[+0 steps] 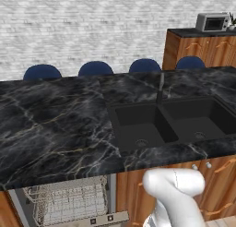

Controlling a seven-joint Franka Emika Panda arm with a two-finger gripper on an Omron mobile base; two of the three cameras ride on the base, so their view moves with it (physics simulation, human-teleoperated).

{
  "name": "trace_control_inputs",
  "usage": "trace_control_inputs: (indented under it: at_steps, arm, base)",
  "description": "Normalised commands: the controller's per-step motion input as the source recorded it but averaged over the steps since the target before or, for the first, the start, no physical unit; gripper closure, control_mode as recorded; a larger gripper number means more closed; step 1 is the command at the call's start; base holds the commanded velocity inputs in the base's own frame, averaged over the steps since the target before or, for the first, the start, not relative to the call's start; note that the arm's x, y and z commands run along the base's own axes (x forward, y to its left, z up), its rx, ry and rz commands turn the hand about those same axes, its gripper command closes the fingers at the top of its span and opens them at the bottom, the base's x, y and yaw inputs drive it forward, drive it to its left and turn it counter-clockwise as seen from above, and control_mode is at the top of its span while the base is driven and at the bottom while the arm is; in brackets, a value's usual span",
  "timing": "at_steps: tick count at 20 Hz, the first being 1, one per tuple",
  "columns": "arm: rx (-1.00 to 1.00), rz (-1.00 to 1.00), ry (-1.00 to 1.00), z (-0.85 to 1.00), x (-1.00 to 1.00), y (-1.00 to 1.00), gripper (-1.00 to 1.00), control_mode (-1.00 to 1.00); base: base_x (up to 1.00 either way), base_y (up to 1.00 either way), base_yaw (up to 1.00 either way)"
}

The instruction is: Open the dishwasher door and pull out the top rack.

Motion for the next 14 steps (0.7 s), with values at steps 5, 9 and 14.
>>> trace_control_inputs:
  at_steps: [5,9,14]
  arm:
    - [0.11,-0.17,0.57,1.0,-0.24,-0.16,-1.0,-1.0]
    - [0.09,-0.17,0.59,1.0,-0.15,-0.17,-1.0,-1.0]
    - [0.07,-0.15,0.61,1.0,-0.05,-0.15,-1.0,-1.0]
  base:
    - [0.0,0.0,0.0]
    - [0.0,0.0,0.0]
    - [0.0,0.0,0.0]
